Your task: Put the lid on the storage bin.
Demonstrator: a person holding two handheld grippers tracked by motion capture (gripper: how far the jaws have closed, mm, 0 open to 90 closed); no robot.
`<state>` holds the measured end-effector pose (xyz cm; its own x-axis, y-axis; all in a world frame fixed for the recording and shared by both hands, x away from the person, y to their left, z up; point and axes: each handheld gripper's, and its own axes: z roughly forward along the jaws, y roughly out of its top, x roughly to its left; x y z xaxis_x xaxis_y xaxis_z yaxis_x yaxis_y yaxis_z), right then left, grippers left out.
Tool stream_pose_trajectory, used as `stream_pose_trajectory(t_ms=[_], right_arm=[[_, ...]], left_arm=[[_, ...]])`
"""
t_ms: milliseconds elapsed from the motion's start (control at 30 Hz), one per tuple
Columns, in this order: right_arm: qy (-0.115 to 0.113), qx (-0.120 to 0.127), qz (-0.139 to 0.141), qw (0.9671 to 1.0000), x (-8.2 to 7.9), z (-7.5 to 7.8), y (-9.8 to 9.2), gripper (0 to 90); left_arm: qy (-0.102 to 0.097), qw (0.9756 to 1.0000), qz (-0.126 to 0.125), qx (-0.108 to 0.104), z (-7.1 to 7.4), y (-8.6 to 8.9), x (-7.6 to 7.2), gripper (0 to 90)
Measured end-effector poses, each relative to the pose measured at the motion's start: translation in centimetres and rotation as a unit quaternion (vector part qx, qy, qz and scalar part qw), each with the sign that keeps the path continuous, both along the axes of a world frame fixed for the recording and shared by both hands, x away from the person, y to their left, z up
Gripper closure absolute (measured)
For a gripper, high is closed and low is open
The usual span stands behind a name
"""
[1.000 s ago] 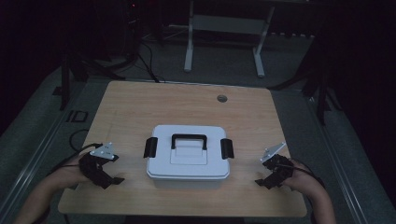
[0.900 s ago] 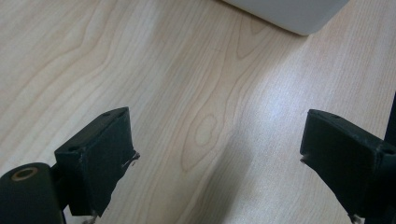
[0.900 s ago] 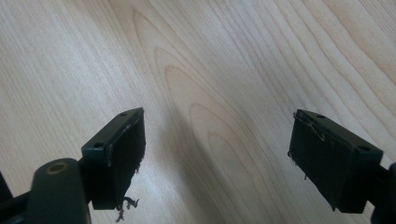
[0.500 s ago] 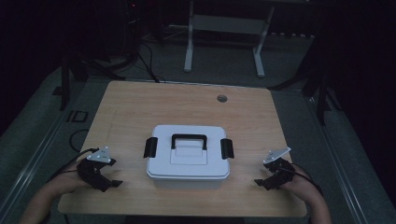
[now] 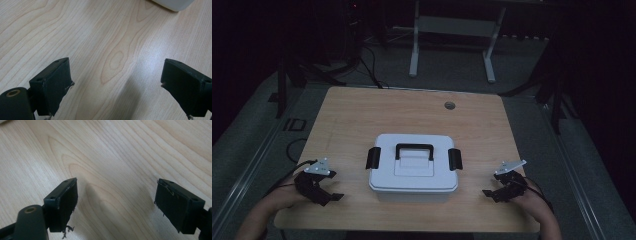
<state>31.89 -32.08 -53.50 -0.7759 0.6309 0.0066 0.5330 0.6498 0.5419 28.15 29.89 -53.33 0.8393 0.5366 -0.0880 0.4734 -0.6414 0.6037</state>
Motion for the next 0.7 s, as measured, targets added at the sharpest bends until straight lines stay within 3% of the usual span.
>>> stream_pose_trajectory(t_ms=[700], right_arm=[[-0.029, 0.014, -0.03, 0.999, -0.56, -0.33, -0.27, 18.3]], left_arm=[[-0.014, 0.9996, 0.024, -0.003, -0.19, 0.89, -0.29, 9.3]])
